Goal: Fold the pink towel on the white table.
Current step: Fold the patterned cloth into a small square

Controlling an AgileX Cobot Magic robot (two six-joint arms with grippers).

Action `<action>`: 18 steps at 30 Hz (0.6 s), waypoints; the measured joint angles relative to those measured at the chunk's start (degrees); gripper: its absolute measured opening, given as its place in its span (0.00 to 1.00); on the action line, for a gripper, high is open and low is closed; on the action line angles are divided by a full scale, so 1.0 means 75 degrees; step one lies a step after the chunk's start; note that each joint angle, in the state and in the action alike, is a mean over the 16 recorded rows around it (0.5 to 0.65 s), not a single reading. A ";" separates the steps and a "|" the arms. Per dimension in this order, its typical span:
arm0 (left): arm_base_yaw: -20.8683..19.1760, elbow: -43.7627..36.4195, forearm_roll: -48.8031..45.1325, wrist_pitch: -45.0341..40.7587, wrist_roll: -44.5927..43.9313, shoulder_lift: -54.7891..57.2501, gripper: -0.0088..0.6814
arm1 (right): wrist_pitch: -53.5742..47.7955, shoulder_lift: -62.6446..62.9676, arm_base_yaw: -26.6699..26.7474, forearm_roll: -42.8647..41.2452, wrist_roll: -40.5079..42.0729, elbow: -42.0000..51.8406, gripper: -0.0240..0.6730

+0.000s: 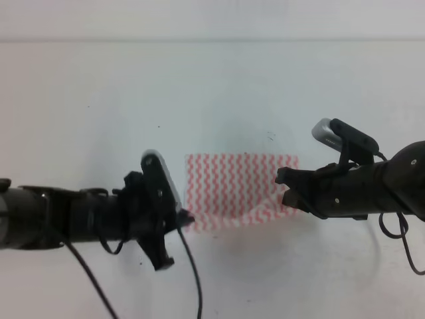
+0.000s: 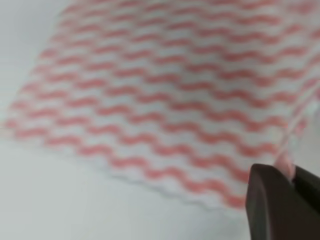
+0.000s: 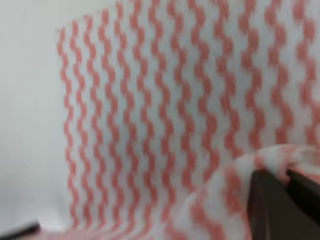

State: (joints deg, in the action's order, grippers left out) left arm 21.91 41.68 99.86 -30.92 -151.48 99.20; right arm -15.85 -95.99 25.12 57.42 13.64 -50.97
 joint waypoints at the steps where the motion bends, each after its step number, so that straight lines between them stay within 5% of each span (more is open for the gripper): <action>1: 0.0000 0.0060 0.0004 0.0041 0.0121 -0.0010 0.01 | -0.0005 0.0000 0.0000 0.0003 -0.0001 0.0000 0.03; 18: 0.0000 0.0695 0.0007 0.0391 0.1080 0.0256 0.01 | 0.0021 -0.0050 -0.0201 0.0163 -0.0022 0.0005 0.03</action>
State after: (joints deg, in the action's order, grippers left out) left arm 21.91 46.89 99.91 -27.99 -143.38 101.11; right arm -15.69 -96.36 23.61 58.64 13.48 -50.93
